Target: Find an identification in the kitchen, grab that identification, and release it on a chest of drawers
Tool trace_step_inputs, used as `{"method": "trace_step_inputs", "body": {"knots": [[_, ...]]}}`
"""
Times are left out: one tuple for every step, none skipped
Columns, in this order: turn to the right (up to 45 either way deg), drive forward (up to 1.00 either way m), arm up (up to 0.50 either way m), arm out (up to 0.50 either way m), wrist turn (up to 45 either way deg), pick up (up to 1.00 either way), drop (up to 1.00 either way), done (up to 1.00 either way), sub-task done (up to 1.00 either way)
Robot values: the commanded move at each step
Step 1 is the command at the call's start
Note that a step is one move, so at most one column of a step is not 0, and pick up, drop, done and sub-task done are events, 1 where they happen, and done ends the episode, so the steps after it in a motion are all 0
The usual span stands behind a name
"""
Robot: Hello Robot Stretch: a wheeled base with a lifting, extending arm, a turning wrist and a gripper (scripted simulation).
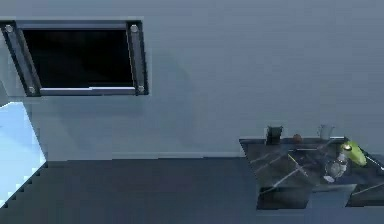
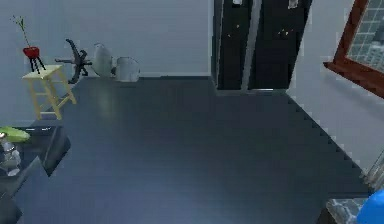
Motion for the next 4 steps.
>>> {"method": "trace_step_inputs", "body": {"knots": [[0.0, 0.15, 0.00, 0.00, 0.0, 0.00, 0.00, 0.00, 0.00], [45.0, 0.00, 0.00, 0.00, 0.0, 0.00, 0.00, 0.00, 0.00], [27.0, 0.00, 0.00, 0.00, 0.0, 0.00, 0.00, 0.00, 0.00], [0.0, 0.60, 0.00, 0.00, 0.0, 0.00, 0.00, 0.00, 0.00]]}}
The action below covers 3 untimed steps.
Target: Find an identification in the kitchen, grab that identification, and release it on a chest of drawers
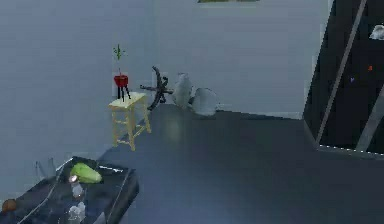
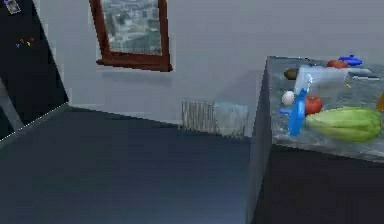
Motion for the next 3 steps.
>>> {"method": "trace_step_inputs", "body": {"knots": [[45.0, 0.00, 0.00, 0.00, 0.0, 0.00, 0.00, 0.00, 0.00], [30.0, 0.00, 0.00, 0.00, 0.0, 0.00, 0.00, 0.00, 0.00], [0.0, 0.30, 0.00, 0.00, 0.0, 0.00, 0.00, 0.00, 0.00]]}}
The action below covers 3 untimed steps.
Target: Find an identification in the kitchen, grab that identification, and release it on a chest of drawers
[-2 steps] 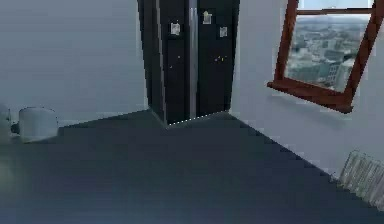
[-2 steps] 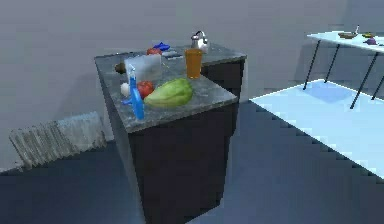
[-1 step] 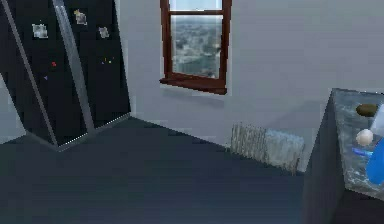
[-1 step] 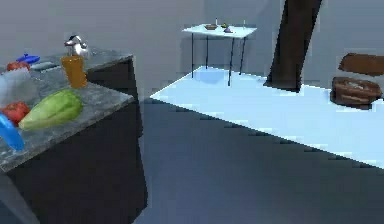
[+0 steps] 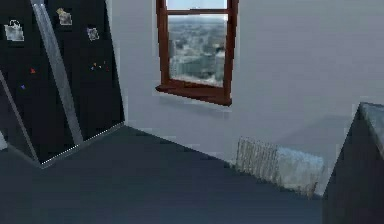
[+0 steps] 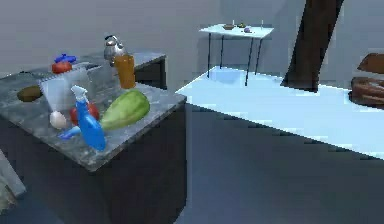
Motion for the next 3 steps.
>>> {"method": "trace_step_inputs", "body": {"knots": [[-39.0, 0.00, 0.00, 0.00, 0.0, 0.00, 0.00, 0.00, 0.00], [0.0, 0.45, 0.00, 0.00, 0.0, 0.00, 0.00, 0.00, 0.00], [45.0, 0.00, 0.00, 0.00, 0.0, 0.00, 0.00, 0.00, 0.00]]}}
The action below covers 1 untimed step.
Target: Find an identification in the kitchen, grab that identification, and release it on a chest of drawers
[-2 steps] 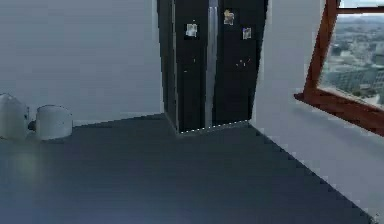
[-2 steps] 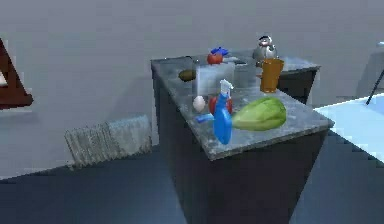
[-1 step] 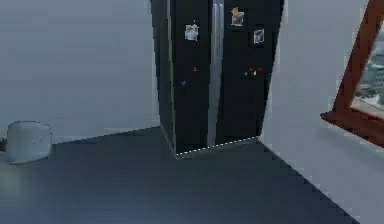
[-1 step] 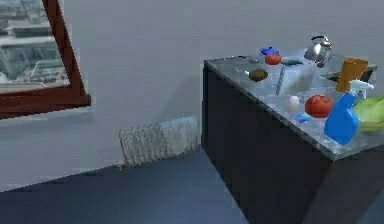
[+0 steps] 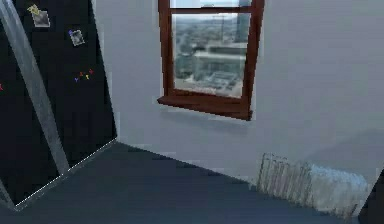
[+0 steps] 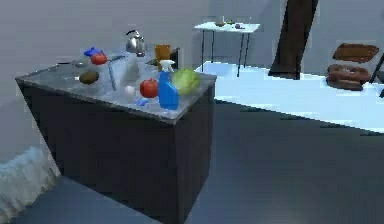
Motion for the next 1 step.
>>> {"method": "trace_step_inputs", "body": {"knots": [[39.0, 0.00, 0.00, 0.00, 0.0, 0.00, 0.00, 0.00, 0.00]]}}
